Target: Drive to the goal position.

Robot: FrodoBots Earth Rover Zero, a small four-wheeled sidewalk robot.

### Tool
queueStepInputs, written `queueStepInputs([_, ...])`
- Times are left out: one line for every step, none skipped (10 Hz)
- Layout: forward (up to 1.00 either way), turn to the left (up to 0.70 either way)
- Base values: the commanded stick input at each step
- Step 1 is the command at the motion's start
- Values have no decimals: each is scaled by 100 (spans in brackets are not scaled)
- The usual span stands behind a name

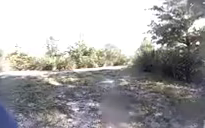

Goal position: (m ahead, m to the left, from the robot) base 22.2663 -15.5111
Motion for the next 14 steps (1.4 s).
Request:
queueStepInputs([70,0])
queueStepInputs([70,0])
queueStepInputs([70,0])
queueStepInputs([70,0])
queueStepInputs([70,0])
queueStepInputs([70,0])
queueStepInputs([70,0])
queueStepInputs([70,0])
queueStepInputs([70,0])
queueStepInputs([70,0])
queueStepInputs([70,0])
queueStepInputs([70,0])
queueStepInputs([70,0])
queueStepInputs([70,0])
